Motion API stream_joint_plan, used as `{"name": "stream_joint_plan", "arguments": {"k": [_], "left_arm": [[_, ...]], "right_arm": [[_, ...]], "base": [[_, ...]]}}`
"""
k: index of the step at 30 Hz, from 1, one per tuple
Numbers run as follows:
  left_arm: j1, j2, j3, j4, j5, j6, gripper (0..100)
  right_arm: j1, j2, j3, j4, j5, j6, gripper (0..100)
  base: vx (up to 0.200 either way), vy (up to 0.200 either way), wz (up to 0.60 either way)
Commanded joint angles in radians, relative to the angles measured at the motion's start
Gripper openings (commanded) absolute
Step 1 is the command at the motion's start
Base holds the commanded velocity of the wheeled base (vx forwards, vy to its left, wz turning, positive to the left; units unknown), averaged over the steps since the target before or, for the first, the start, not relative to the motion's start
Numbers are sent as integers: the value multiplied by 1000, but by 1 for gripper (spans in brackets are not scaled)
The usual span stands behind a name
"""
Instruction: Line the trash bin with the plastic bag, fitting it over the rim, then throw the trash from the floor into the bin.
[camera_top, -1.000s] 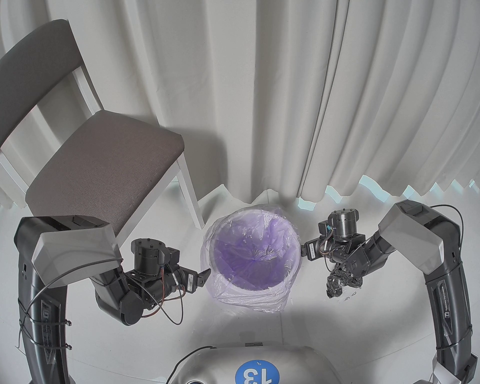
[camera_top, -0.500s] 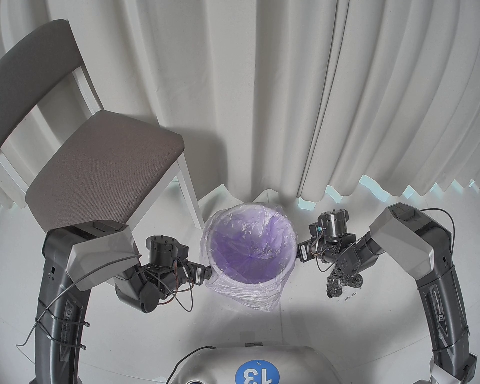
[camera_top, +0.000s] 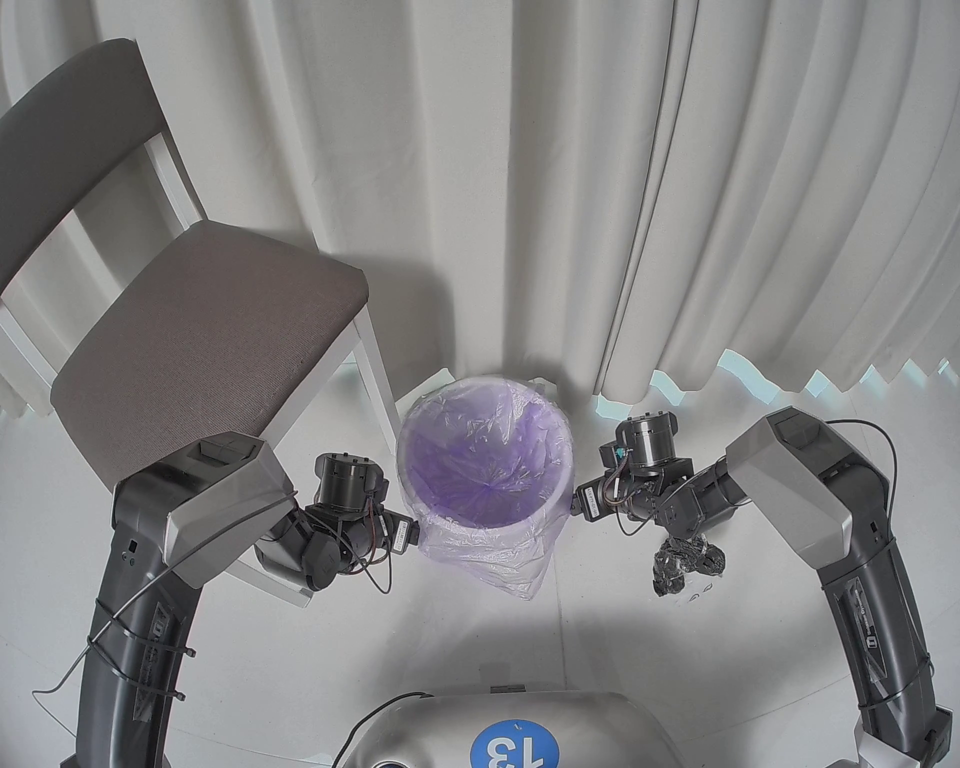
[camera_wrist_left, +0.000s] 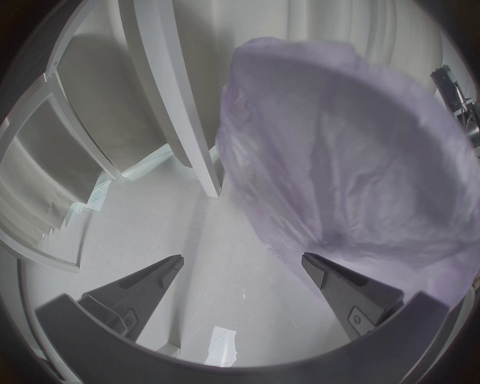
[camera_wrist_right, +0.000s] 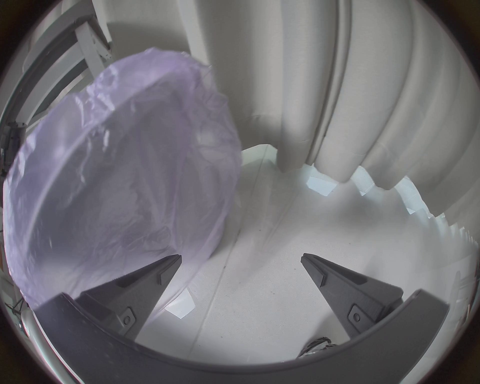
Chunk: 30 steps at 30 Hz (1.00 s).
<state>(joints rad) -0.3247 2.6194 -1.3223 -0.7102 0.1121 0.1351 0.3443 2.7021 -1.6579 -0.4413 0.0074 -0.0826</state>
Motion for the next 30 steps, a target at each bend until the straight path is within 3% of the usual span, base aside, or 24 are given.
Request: {"name": "stream_joint_plan", "arguments": {"k": [1,8,12,16,21,30], "left_arm": [[3,21,-11,-2,8,1,100],[1,-53,101,-23,-3,-6,100],[-4,-122,213,-117,-6,-5,100],[-13,-213,324,-193,-8,-5,100],[-47,-332,416,-198,-6,-5,100],[-105,-504,512,-183,-5,-3,100]], "right_arm": [[-1,36,-30,12,-1,-5,100],[-18,-4,41,4,-1,-9,100],[-33,-85,127,-7,0,-13,100],[-54,-193,250,-66,43,-13,100],[-82,-309,391,-157,51,-14,100],[-120,-524,573,-197,51,-14,100]], "base": [[0,0,0],[0,0,0],[0,0,0],[0,0,0],[0,0,0],[0,0,0]]}}
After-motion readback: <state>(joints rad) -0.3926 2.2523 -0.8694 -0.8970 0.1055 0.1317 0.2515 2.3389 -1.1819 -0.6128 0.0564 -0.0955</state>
